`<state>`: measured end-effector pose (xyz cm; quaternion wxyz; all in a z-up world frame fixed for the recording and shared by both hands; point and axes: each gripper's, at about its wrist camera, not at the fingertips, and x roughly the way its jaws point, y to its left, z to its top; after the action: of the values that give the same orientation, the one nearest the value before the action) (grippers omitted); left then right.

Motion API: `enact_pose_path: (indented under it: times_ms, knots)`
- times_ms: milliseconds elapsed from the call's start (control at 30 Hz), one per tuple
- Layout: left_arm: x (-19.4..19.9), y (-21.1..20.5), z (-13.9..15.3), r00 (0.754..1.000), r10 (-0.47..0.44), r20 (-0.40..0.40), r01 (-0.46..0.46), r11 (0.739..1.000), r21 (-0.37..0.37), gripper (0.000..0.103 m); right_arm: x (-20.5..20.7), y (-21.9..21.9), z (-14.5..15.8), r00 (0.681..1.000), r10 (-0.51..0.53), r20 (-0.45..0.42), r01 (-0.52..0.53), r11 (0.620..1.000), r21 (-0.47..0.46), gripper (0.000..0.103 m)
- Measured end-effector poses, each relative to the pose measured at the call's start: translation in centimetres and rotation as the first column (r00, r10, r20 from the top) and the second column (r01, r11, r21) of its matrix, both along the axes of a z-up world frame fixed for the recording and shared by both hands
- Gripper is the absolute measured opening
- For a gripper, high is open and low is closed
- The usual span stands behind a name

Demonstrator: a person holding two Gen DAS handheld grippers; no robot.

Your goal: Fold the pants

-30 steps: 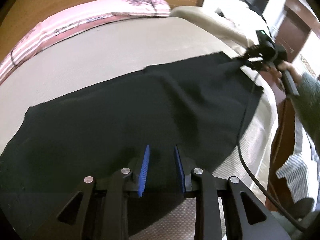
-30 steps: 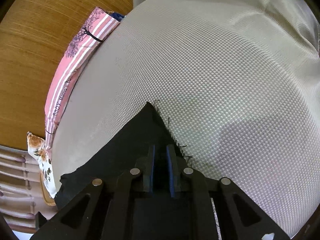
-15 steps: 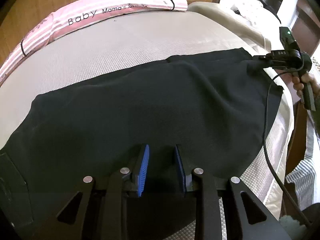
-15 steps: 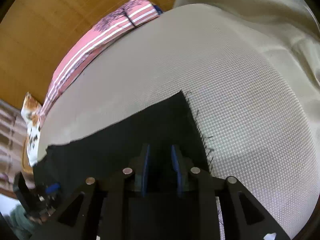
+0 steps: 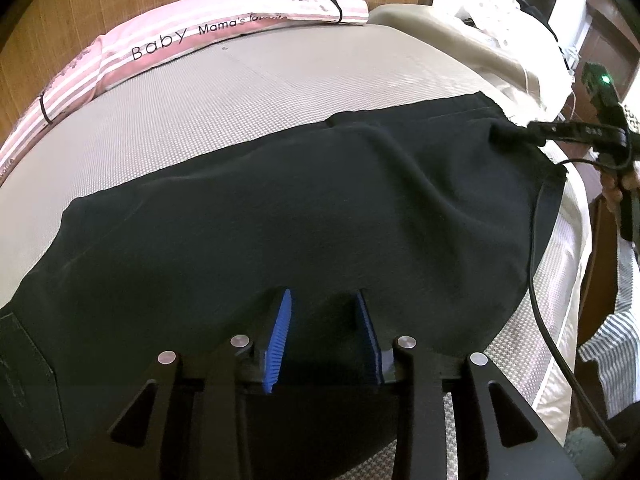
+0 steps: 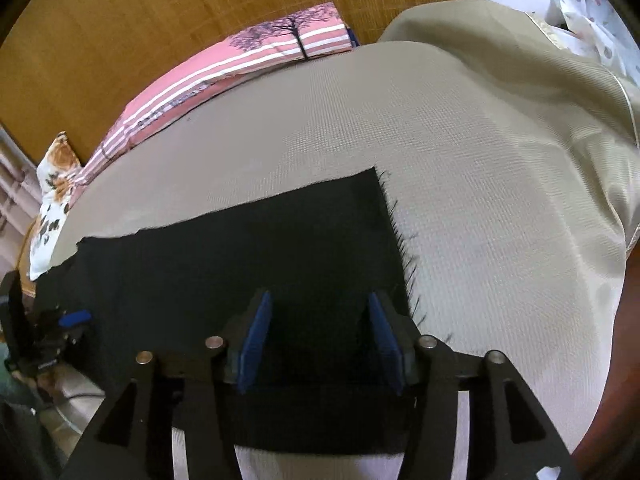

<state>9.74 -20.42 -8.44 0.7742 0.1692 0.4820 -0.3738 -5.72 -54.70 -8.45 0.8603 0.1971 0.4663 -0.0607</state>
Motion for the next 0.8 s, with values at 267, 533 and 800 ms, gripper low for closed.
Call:
enact_pose_path:
  times_ms: [267, 533, 800]
  knots:
    - [-0.2, -0.2, 0.0, 1.000, -0.008, 0.014, 0.007, 1.000, 0.004, 0.040, -1.0, 1.6, -0.2, 0.999, 0.036, -0.007, -0.036, 0.999, -0.020, 0.049]
    - [-0.3, -0.3, 0.0, 1.000, -0.010, 0.017, 0.010, 1.000, 0.005, 0.041, -2.2, 1.6, 0.0, 0.999, 0.026, 0.037, -0.029, 0.997, 0.077, 0.006]
    - [-0.4, -0.3, 0.0, 1.000, -0.016, 0.024, 0.016, 1.000, -0.001, 0.042, -6.4, 4.4, -2.1, 0.999, 0.053, -0.001, -0.052, 0.983, 0.174, 0.007]
